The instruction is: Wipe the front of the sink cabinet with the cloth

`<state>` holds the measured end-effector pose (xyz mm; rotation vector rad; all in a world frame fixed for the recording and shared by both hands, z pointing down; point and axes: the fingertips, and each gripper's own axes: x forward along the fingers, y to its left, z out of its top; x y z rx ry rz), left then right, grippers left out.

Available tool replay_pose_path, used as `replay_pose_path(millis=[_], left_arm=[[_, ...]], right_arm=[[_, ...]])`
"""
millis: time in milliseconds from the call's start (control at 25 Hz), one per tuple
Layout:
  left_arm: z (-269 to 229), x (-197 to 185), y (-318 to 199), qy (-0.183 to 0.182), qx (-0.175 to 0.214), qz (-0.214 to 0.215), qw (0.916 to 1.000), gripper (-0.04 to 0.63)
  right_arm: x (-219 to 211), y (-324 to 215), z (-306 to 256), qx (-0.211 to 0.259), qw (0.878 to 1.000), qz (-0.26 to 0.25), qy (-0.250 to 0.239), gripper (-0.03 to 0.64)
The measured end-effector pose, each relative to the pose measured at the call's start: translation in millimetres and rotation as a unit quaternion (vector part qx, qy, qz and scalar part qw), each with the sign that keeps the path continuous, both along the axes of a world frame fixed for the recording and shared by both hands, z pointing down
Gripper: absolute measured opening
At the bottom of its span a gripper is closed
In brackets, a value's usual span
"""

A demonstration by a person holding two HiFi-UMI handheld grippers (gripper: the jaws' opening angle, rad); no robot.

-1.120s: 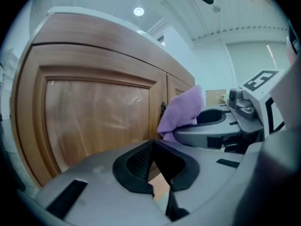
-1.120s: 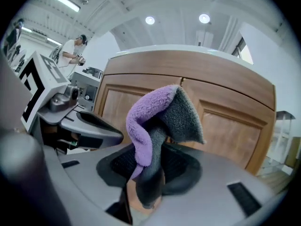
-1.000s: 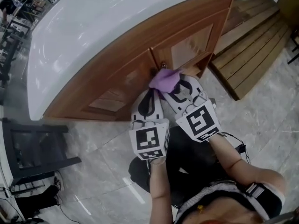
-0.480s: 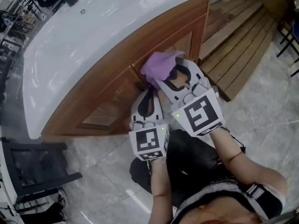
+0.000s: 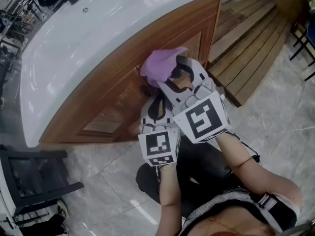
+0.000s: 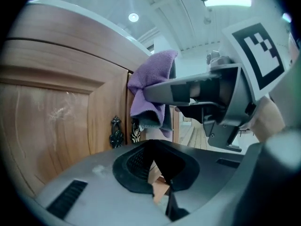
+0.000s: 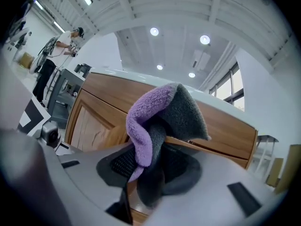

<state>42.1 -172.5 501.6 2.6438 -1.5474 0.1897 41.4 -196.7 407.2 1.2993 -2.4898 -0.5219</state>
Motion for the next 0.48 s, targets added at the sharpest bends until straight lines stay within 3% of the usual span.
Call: replay_pose_path(millis=[480], left_arm=[[4.4, 16.1, -3.1, 0.003, -0.001, 0.019, 0.9998, 0.006]], right_arm=[[26.2, -13.0, 9.2, -0.002, 1.0, 0.027, -0.002, 0.183]])
